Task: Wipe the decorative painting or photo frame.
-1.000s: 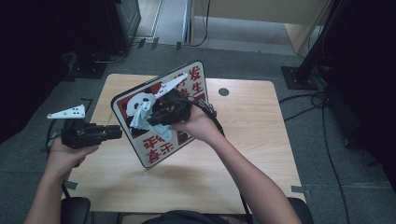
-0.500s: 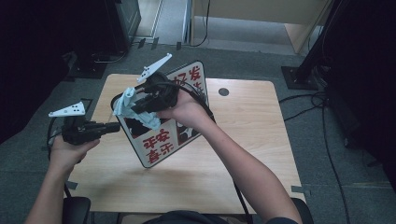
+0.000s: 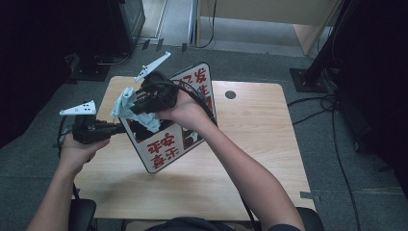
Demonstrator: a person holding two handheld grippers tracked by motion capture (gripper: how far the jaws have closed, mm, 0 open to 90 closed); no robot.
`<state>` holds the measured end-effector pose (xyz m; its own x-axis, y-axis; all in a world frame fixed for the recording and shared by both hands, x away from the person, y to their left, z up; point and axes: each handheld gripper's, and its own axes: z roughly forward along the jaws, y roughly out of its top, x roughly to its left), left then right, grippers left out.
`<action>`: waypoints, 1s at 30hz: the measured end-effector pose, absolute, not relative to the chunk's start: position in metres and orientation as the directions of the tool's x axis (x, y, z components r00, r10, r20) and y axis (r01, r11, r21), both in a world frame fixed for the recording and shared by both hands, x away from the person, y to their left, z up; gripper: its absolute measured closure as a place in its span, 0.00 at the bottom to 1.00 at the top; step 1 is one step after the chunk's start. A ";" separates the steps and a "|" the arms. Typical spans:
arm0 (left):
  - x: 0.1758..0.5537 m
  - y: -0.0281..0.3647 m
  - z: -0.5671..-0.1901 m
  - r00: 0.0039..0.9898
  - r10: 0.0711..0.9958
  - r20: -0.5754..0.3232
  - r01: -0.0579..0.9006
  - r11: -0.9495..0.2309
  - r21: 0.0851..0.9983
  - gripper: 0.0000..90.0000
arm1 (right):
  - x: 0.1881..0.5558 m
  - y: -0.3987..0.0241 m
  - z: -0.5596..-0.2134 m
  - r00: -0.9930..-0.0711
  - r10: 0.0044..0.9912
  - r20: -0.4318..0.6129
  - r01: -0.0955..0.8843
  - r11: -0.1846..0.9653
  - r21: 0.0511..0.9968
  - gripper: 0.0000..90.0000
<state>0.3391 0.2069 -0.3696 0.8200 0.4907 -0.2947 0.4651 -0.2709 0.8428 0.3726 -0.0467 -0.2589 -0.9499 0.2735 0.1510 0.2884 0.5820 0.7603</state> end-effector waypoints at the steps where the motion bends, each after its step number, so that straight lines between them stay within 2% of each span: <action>1: 0.339 0.207 -0.369 0.820 0.491 -0.295 0.465 -0.271 0.843 0.98 | 0.372 -0.046 -0.259 -0.949 0.276 0.152 0.291 0.582 0.759 0.88; 14: 0.338 0.206 -0.369 0.816 0.495 -0.298 0.471 -0.272 0.839 0.97 | 0.369 -0.045 -0.273 -0.951 0.263 0.164 0.293 0.587 0.755 0.88; 30: 0.338 0.205 -0.369 0.813 0.503 -0.292 0.472 -0.277 0.837 0.95 | 0.360 -0.056 -0.321 -0.948 0.253 0.195 0.309 0.576 0.757 0.88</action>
